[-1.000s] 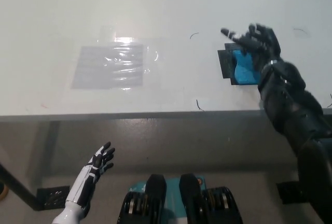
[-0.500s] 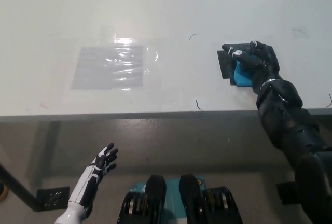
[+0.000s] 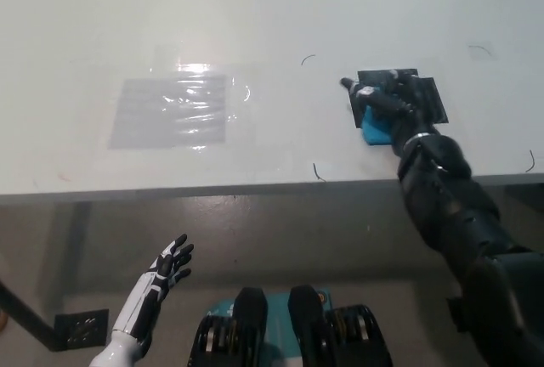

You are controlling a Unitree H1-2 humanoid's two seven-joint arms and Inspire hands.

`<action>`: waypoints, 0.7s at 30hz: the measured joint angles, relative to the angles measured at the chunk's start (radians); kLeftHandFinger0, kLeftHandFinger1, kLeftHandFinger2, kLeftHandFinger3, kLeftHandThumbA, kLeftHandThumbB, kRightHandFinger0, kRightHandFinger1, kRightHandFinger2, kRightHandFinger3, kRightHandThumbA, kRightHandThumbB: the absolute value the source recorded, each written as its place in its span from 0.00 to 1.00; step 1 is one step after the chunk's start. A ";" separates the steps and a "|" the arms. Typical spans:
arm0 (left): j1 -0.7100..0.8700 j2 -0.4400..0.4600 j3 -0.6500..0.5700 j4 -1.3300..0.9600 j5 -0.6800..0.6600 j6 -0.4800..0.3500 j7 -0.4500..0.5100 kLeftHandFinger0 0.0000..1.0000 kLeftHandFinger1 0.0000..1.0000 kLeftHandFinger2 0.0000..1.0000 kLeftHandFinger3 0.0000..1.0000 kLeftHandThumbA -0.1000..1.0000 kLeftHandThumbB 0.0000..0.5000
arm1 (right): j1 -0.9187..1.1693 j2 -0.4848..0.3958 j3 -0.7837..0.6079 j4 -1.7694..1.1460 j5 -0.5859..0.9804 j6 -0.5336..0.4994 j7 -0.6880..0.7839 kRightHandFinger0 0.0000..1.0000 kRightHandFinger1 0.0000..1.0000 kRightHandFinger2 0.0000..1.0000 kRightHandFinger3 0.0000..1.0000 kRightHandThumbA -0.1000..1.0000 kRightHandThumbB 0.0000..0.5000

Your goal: A soft sponge is kept on the balc marked spot on the table infront of the robot and it uses its right hand fist to press down on it and drrags it across the table in a back and forth manner twice to clean it

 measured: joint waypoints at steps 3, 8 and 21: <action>0.000 0.000 0.000 -0.001 0.001 0.000 0.000 1.00 1.00 1.00 1.00 1.00 1.00 | -0.005 0.040 0.005 -0.001 0.000 -0.004 0.004 0.00 0.00 0.00 0.00 1.00 0.53; 0.003 0.000 0.001 -0.007 0.000 0.000 -0.001 1.00 1.00 1.00 1.00 1.00 1.00 | -0.015 0.120 0.031 -0.001 -0.014 -0.009 0.010 0.00 0.00 0.00 0.00 1.00 0.51; 0.000 0.001 0.004 -0.008 0.001 -0.001 0.000 1.00 1.00 1.00 1.00 1.00 1.00 | -0.020 0.206 0.095 -0.001 -0.059 -0.014 0.042 0.00 0.00 0.00 0.00 1.00 0.51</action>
